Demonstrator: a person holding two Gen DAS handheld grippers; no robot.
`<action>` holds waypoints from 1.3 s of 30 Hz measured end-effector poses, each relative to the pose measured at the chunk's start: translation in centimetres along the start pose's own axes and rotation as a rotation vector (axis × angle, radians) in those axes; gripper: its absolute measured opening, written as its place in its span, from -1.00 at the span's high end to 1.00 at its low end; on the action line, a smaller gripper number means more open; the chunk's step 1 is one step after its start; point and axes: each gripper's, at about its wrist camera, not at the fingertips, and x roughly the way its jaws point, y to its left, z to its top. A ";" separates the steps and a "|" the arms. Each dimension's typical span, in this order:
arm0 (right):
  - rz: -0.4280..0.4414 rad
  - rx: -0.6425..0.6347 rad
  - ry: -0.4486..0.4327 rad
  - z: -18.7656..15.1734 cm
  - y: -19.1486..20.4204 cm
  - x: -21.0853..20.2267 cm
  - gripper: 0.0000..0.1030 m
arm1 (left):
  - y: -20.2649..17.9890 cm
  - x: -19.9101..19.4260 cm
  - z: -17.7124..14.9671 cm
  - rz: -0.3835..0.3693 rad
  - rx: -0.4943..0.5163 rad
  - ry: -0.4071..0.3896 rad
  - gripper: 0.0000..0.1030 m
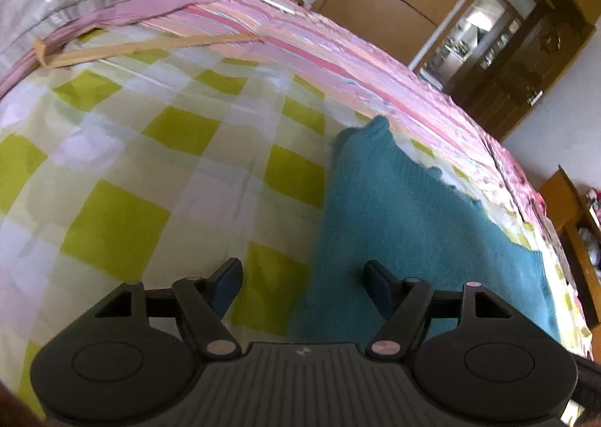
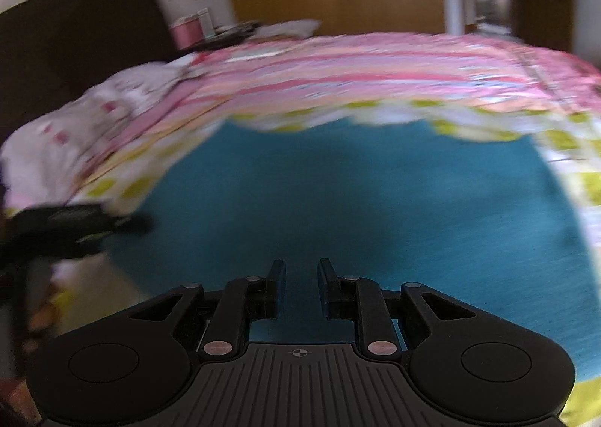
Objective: Fold small clothes
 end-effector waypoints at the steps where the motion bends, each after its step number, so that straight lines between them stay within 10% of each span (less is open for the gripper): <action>1: 0.023 -0.010 0.008 -0.2 0.8 0.1 0.61 | 0.1 0.2 0.2 -0.008 0.008 0.008 -0.46; 15: 0.102 -0.004 0.037 -0.5 2.8 1.0 0.60 | 0.9 3.2 2.3 -0.293 0.009 0.117 -0.58; 21: 0.087 0.026 0.025 -0.2 1.4 1.1 0.60 | -1.7 5.0 2.9 -0.254 0.096 0.129 -0.59; 32: 0.052 0.129 -0.045 1.3 -3.1 -0.3 0.60 | -4.1 3.3 2.8 -0.222 0.081 0.077 0.16; 39: 0.055 0.252 -0.088 1.5 -7.0 -1.5 0.56 | -10.0 0.3 1.6 -0.299 0.192 0.030 0.22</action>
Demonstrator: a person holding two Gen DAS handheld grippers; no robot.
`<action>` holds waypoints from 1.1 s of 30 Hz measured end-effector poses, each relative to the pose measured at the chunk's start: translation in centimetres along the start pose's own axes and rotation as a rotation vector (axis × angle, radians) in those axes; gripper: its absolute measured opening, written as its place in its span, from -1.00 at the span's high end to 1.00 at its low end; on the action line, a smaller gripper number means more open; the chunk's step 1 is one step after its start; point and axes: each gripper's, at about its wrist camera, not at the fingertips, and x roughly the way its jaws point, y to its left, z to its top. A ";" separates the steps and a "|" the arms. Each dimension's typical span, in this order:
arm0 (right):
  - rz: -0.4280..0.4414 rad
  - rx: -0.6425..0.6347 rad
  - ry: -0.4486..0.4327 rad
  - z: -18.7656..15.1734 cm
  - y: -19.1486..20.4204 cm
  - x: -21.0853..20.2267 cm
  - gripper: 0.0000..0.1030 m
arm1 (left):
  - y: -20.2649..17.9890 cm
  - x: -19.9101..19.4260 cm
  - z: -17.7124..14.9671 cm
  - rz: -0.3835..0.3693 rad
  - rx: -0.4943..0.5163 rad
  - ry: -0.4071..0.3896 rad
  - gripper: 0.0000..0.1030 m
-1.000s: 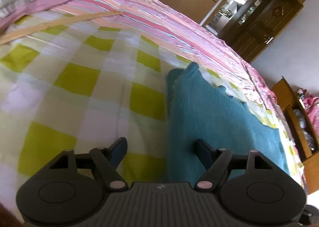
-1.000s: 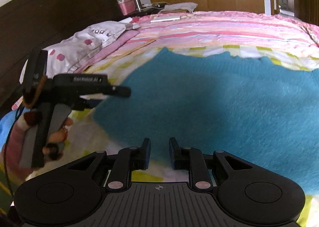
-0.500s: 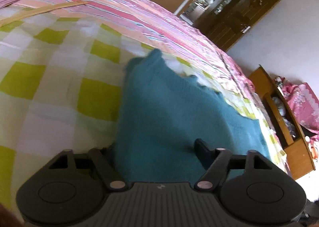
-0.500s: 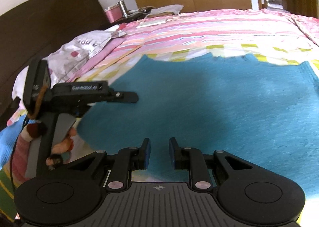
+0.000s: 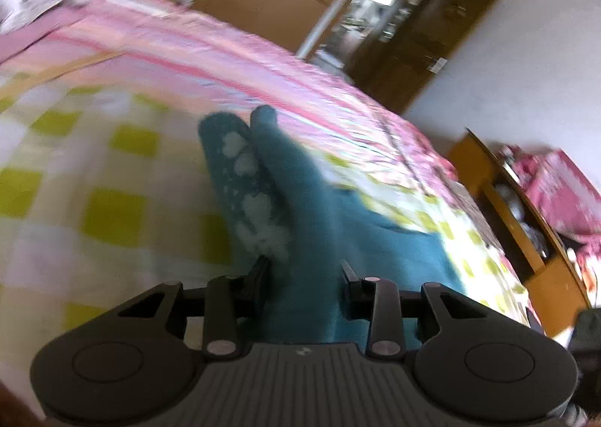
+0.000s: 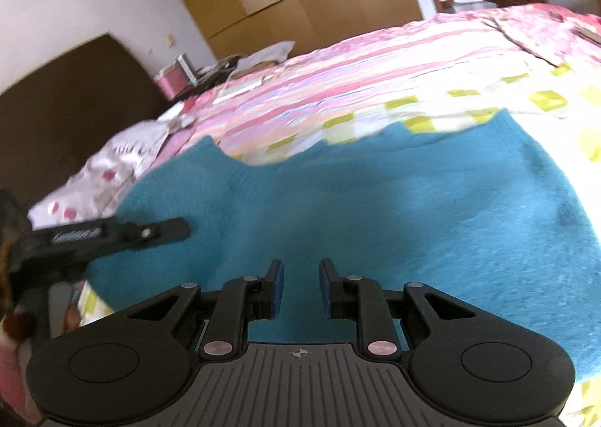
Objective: Fold small clothes
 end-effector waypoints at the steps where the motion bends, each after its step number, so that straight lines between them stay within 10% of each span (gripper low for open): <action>1: -0.005 0.017 -0.011 0.3 -0.6 -0.3 0.55 | -1.3 0.2 -0.2 -0.007 0.027 0.003 0.22; 18: 0.151 0.325 -0.006 4.6 -6.8 1.2 -0.12 | -10.2 3.6 -4.9 0.058 0.308 0.045 0.22; 23: 0.155 0.242 0.057 5.8 -3.9 4.2 -0.35 | -11.6 3.9 -6.0 0.092 0.398 0.042 0.21; 31: 0.078 0.191 0.084 6.3 -2.8 5.5 0.39 | -12.1 1.2 -7.1 0.135 0.471 0.001 0.03; 33: 0.080 0.193 0.080 6.4 -3.1 5.4 0.44 | -12.0 -0.5 -7.7 0.145 0.487 -0.030 -0.28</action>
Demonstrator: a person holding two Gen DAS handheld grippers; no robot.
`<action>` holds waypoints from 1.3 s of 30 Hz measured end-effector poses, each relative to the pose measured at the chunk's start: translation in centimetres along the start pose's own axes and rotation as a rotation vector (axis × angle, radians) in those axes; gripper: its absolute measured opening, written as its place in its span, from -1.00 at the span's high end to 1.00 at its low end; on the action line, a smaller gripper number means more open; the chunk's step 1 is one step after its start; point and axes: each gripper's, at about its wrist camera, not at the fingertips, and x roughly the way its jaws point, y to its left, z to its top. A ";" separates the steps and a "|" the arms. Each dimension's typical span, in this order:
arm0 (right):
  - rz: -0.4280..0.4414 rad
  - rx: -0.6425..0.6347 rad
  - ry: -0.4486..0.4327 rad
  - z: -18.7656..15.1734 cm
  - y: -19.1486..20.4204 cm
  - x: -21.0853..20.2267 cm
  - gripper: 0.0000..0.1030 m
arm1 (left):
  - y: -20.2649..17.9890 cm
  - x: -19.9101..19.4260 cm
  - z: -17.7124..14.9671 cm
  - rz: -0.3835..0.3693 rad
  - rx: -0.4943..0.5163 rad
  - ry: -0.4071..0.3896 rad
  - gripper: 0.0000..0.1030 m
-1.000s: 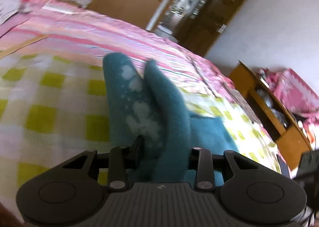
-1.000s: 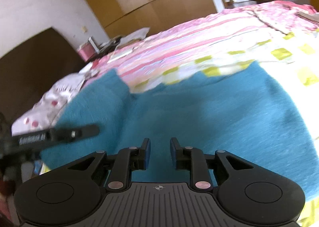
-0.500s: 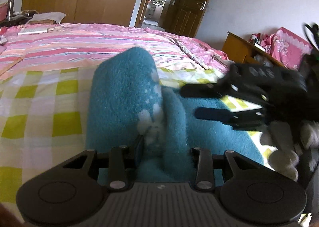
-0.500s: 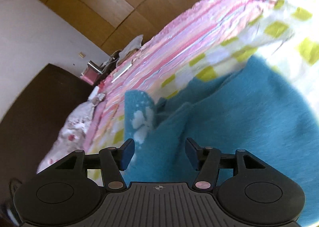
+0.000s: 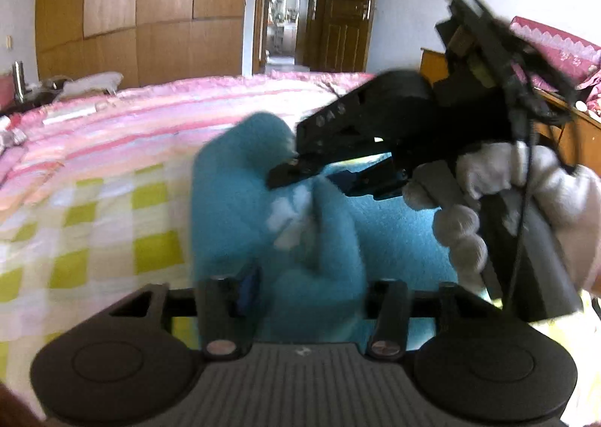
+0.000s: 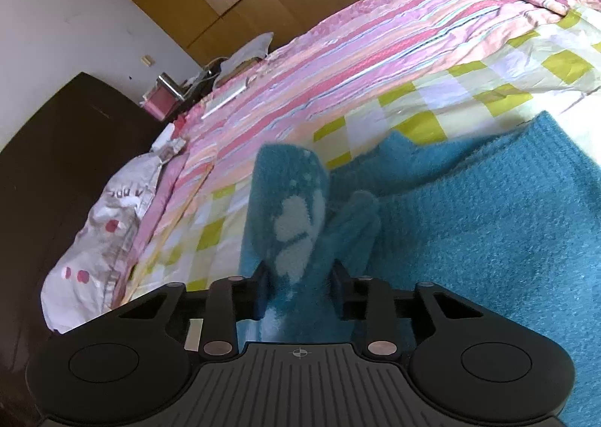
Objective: Fold small clothes
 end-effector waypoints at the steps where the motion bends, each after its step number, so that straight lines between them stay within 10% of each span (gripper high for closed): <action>1: 0.003 0.002 0.000 0.0 -0.1 -0.1 0.45 | 0.0 -0.6 -0.4 0.019 0.010 -0.011 -0.34; 8: 0.011 0.011 -0.001 0.0 -0.3 -0.2 0.47 | -1.1 -1.2 -2.8 0.118 0.071 0.012 -0.39; 10: 0.012 0.012 0.000 0.0 -0.4 -0.4 0.48 | -1.2 -0.4 -2.8 0.133 0.061 0.025 -0.14; 17: 0.017 0.012 -0.040 0.8 -1.4 -3.2 0.53 | -2.0 -1.4 -1.0 0.046 -0.011 -0.017 0.21; 39: -0.173 -0.008 -0.108 3.8 -12.4 -9.6 0.54 | -14.4 5.6 2.4 -0.173 0.058 0.005 0.23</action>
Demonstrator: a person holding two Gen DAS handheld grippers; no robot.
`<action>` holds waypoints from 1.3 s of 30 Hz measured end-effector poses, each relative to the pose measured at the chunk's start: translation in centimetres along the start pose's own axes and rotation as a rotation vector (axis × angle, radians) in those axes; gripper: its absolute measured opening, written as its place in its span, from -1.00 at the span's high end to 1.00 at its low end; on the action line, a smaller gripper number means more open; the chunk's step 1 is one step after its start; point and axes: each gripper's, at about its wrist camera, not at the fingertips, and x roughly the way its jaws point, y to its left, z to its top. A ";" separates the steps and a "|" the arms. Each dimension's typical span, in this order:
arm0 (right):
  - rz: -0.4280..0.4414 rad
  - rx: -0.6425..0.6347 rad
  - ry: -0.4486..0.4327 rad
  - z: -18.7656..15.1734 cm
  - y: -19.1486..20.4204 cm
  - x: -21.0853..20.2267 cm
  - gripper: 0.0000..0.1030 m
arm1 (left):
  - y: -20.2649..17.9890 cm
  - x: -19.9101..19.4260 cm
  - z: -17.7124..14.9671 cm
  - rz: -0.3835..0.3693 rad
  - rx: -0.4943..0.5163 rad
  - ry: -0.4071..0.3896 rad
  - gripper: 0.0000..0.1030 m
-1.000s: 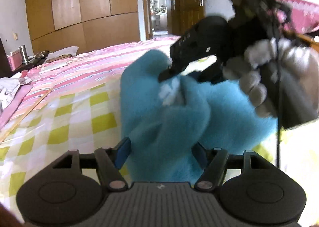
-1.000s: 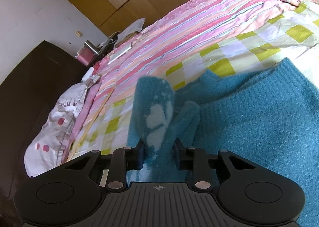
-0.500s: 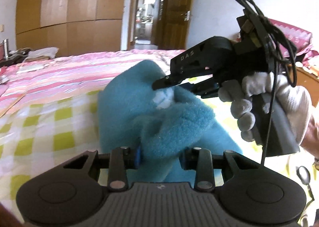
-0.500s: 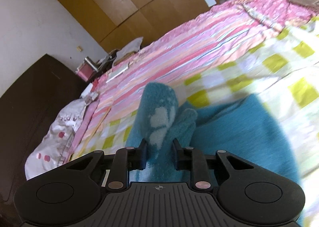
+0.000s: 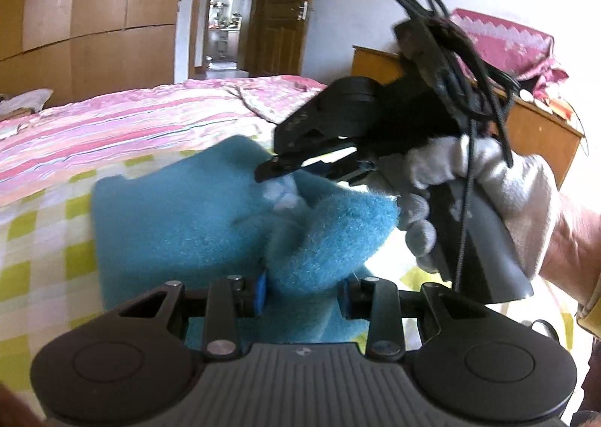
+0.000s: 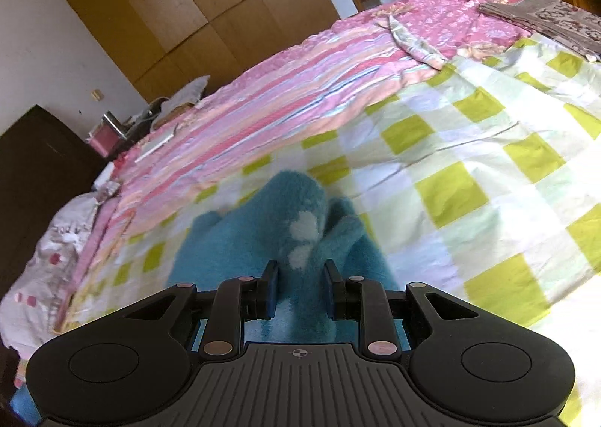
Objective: Fold small clothes
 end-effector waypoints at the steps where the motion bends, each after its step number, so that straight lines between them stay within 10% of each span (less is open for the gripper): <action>1: -0.001 -0.009 -0.001 0.1 -0.3 0.0 0.54 | -0.5 0.2 0.0 0.002 0.008 0.000 0.22; 10: -0.013 -0.004 0.012 -0.2 -3.2 0.0 0.09 | -4.0 2.8 -1.4 0.013 0.078 0.083 -0.14; 17: 0.083 -0.020 -0.071 -2.2 -3.4 -6.4 0.06 | -3.0 -0.8 -2.4 -0.018 0.057 0.083 -0.28; 27: 0.115 -0.084 0.074 -6.1 -2.4 -5.3 0.07 | 1.2 -2.8 -2.5 0.079 -0.048 0.046 -0.31; 30: 0.134 -0.076 0.105 -6.4 -2.5 -4.5 0.61 | 2.2 -2.2 -2.7 0.108 -0.075 0.059 -0.31; 36: 0.141 -0.059 -0.049 -4.6 -2.8 -8.0 0.87 | 3.4 -1.1 -4.0 0.104 -0.135 0.067 -0.41; 39: -0.130 -0.107 -0.079 -4.8 -3.8 -5.8 1.00 | 3.4 -0.4 -4.3 0.118 -0.151 0.086 -0.41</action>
